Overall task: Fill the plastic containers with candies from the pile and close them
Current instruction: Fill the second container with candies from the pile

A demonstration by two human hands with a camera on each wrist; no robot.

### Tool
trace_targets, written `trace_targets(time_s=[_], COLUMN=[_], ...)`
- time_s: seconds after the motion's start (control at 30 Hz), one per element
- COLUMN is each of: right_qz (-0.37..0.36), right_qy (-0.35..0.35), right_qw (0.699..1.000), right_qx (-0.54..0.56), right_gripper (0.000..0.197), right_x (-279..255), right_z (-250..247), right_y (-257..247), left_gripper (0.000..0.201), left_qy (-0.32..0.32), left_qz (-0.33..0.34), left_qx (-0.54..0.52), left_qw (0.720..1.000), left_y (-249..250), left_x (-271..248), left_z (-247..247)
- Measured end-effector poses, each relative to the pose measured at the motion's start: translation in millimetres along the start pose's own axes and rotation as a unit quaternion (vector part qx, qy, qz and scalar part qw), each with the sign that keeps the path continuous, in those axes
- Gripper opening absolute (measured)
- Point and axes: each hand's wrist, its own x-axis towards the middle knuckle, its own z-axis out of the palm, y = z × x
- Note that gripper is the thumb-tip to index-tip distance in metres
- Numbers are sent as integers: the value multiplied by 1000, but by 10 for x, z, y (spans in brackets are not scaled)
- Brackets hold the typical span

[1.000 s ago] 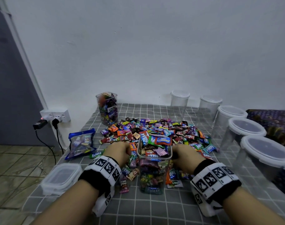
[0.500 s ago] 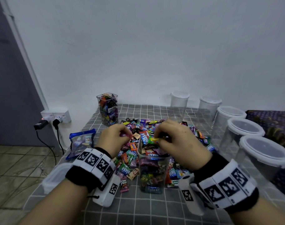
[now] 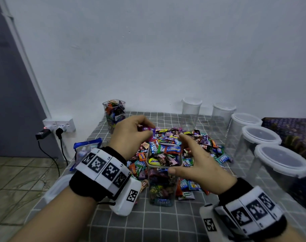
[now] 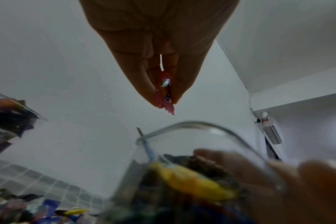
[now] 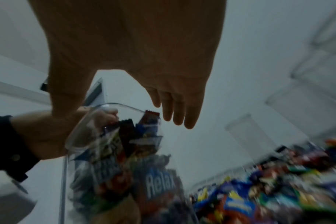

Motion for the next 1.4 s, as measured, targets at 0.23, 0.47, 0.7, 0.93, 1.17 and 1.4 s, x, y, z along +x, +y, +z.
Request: trace_targets(time_s=[0.23, 0.47, 0.7, 0.93, 1.17, 1.4], right_qz=[55, 58, 52, 47, 21, 65], right_qy=[-55, -53, -42, -33, 0, 10], right_qw=[988, 985, 985, 985, 991, 998], right_qx=[137, 156, 157, 162, 134, -25], right_gripper=[128, 117, 117, 86, 84, 93], right_x=[60, 52, 31, -6, -77, -229], right_z=[251, 286, 318, 297, 379, 431], right_y=[346, 363, 382, 322, 300, 442], left_gripper=[32, 21, 27, 30, 28, 66], left_qy=[-78, -76, -104, -167, -120, -50], left_qz=[19, 52, 75, 149, 170, 71], left_qx=[-27, 38, 293, 368, 259, 73], left_qw=[996, 995, 948, 902, 943, 994], left_y=[98, 93, 83, 100, -8, -235], left_x=[-31, -78, -72, -153, -204, -273], left_z=[307, 335, 275, 394, 331, 192])
